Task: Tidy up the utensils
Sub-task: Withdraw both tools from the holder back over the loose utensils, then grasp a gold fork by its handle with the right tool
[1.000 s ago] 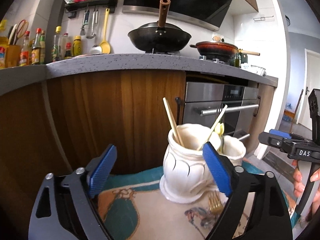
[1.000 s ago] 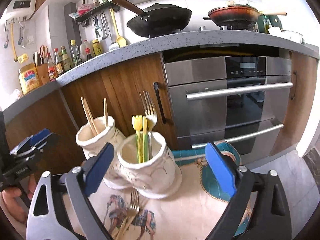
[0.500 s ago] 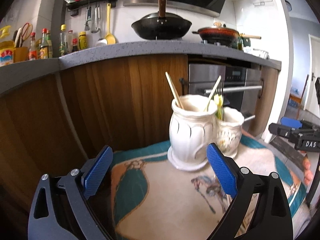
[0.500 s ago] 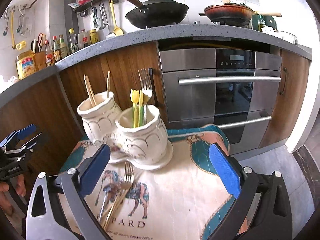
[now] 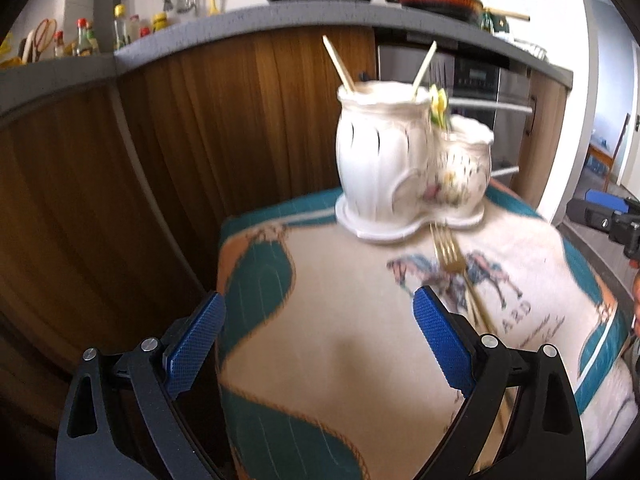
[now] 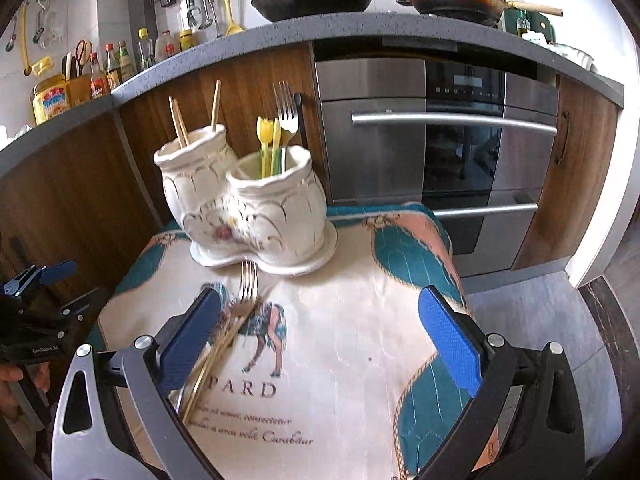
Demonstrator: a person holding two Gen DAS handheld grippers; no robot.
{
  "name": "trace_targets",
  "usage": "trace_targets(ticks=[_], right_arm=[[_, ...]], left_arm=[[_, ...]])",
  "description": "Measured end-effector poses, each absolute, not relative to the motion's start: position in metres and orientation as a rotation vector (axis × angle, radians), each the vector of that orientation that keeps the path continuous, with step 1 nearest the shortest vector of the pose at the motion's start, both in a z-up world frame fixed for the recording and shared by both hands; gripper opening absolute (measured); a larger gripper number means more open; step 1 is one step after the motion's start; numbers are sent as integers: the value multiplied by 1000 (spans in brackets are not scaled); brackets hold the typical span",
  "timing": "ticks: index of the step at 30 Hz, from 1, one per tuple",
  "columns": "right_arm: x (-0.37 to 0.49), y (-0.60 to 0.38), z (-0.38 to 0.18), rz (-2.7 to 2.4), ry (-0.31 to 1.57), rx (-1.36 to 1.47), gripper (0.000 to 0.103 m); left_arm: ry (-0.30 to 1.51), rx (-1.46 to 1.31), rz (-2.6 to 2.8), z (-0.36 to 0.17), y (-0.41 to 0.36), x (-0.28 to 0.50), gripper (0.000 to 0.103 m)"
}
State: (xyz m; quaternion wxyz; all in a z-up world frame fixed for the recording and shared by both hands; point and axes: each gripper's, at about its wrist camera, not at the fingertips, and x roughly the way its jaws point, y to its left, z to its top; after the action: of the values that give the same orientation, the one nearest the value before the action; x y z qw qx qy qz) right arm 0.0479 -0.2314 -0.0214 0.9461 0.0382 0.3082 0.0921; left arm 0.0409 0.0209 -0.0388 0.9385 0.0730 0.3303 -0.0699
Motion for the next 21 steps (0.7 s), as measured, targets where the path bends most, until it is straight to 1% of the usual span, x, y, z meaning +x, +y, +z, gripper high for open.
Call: trace_targets(ticks=[4, 12, 15, 17, 18, 19, 20, 21], right_arm=[[47, -229, -32, 198, 662, 81, 98], [56, -199, -56, 268, 752, 62, 98], [60, -186, -63, 292, 784, 57, 95], [64, -175, -67, 307, 801, 34, 84], [65, -172, -68, 312, 806, 28, 82], [68, -169, -69, 321, 814, 24, 77], [71, -165, -71, 333, 826, 26, 69], [73, -163, -72, 341, 837, 29, 65]], left_arm=[[727, 142, -158, -50, 19, 38, 94], [767, 179, -173, -60, 13, 33, 94], [773, 192, -182, -64, 12, 34, 94], [782, 190, -186, -66, 13, 34, 94], [782, 186, -186, -67, 14, 35, 94], [784, 179, -187, -68, 15, 36, 94], [786, 174, -188, -68, 16, 36, 94], [788, 170, -189, -69, 16, 37, 94]])
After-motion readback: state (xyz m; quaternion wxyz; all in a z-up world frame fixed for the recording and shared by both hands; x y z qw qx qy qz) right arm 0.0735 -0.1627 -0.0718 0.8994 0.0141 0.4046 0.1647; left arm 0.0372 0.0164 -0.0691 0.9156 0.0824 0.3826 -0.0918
